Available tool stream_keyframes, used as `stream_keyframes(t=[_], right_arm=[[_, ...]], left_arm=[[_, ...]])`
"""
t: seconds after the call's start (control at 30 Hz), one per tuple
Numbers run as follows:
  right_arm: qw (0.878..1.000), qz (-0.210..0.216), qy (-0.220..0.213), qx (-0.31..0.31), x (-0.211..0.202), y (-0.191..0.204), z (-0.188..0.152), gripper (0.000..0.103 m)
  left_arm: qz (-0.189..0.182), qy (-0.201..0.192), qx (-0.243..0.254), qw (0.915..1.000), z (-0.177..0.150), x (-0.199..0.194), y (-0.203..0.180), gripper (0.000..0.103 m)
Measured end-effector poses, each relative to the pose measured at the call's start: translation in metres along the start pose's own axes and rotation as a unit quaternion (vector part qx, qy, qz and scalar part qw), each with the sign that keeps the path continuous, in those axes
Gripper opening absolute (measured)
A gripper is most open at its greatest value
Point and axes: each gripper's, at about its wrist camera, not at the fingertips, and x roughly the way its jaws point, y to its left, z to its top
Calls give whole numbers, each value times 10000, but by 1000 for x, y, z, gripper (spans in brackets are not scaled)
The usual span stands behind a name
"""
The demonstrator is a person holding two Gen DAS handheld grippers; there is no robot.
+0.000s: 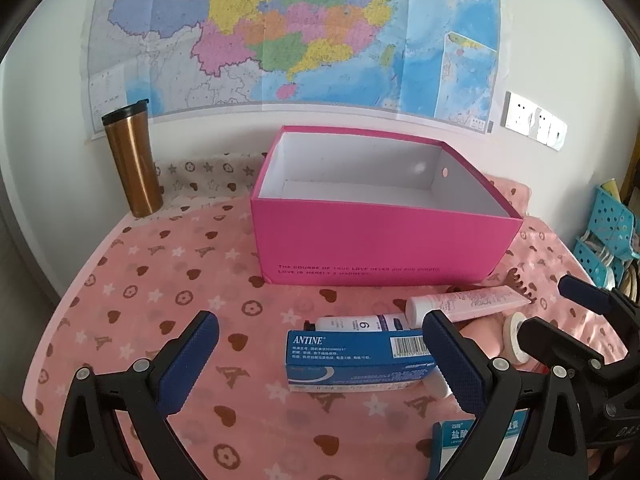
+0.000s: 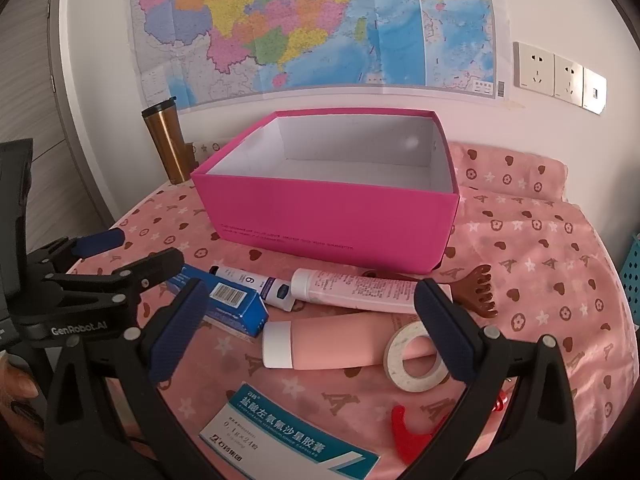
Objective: Organize rigid objects
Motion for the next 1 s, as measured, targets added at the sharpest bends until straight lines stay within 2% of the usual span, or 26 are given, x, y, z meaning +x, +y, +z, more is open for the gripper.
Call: stream_keyframes(t=[1.0], right_arm=[[9998, 132, 109, 29, 4, 0, 0, 103]], left_arm=[[14, -9, 28, 10000, -1, 1, -1, 103]])
